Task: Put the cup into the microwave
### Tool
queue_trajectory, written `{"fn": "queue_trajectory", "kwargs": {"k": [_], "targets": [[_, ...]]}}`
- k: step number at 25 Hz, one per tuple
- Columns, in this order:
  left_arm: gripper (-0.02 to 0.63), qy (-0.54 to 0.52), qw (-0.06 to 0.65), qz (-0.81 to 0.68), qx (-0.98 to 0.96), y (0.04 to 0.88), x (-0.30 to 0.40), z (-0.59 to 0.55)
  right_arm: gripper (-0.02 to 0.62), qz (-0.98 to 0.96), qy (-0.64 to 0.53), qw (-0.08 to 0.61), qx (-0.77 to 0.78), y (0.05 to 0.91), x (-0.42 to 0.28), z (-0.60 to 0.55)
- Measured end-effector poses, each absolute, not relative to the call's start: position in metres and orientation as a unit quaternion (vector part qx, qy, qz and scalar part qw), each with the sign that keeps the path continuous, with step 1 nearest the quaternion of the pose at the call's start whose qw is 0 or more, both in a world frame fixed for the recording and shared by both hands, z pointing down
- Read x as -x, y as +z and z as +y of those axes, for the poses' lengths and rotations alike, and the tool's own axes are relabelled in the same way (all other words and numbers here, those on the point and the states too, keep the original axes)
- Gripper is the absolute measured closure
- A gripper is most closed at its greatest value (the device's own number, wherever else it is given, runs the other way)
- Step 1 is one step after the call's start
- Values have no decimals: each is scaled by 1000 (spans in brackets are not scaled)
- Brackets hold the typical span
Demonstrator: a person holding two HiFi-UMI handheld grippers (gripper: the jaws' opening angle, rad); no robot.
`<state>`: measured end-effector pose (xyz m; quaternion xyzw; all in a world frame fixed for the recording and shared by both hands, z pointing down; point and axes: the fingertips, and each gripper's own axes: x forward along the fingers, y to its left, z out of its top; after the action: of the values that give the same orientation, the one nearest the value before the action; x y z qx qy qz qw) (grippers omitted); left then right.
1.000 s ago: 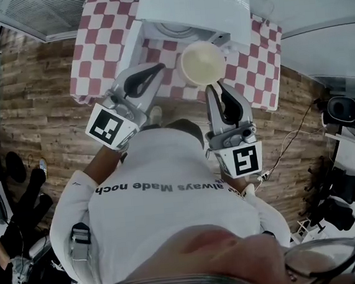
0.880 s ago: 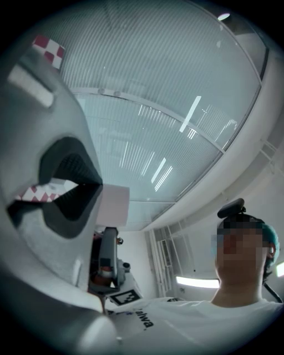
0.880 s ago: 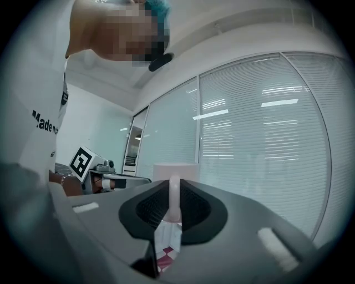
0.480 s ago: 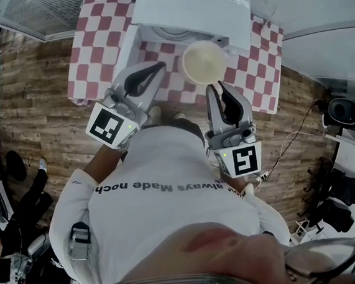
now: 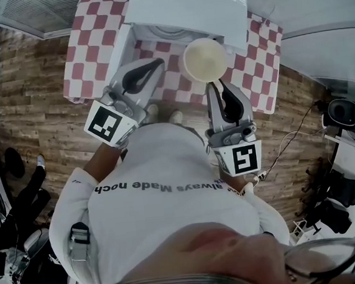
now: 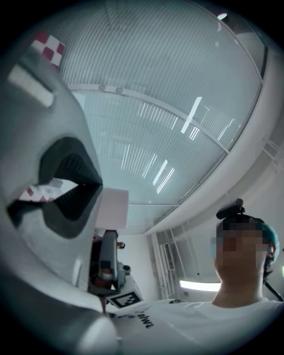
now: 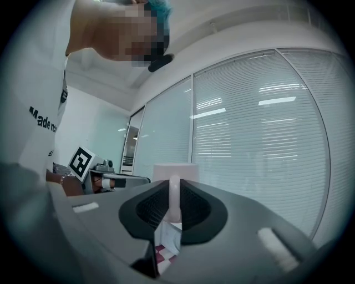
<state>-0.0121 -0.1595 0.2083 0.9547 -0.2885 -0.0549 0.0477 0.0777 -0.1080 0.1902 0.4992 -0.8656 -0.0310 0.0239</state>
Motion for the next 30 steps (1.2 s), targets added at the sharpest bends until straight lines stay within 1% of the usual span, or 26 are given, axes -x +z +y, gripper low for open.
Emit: {"fn": "queue_trajectory", "kwargs": {"k": [11, 22, 30], "targets": [[602, -40, 57, -291, -954, 236, 4, -168, 557, -868, -11, 30, -496, 219, -83, -115], [603, -21, 77, -289, -954, 288, 0, -176, 557, -866, 7, 51, -497, 279, -84, -125], [603, -21, 75, -302, -950, 323, -2, -194, 557, -861, 25, 44, -507, 317, -80, -148]]}}
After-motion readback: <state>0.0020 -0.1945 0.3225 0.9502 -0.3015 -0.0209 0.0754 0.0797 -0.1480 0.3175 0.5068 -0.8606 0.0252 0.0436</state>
